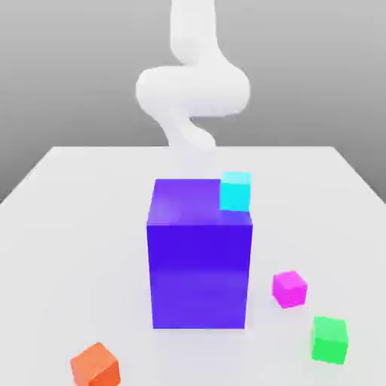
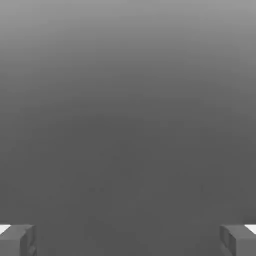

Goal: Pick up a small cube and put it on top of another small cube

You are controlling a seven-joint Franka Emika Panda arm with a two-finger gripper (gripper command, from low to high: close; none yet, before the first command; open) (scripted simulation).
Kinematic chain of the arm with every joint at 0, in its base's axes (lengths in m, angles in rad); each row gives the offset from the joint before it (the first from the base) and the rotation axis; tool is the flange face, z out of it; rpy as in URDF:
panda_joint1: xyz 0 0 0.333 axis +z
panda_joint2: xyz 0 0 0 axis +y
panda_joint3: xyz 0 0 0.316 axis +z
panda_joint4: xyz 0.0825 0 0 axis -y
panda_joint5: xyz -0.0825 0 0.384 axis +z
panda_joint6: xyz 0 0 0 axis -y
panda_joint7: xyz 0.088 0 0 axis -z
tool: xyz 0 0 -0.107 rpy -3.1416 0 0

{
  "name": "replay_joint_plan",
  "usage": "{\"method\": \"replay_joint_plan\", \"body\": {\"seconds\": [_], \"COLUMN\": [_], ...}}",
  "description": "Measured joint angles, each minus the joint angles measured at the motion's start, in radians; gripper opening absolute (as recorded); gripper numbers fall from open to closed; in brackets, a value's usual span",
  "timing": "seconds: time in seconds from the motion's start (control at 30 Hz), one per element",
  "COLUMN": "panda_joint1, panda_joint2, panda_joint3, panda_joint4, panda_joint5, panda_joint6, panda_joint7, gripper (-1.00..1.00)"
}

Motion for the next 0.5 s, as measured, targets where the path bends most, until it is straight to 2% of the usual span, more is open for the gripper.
{"method": "replay_joint_plan", "body": {"seconds": [0.5], "panda_joint1": [0.361], "panda_joint2": [0.402], "panda_joint3": [-0.082], "panda_joint4": [-0.279], "panda_joint5": [0.027], "panda_joint6": [0.285], "panda_joint7": [-0.676], "gripper": [0.0]}}
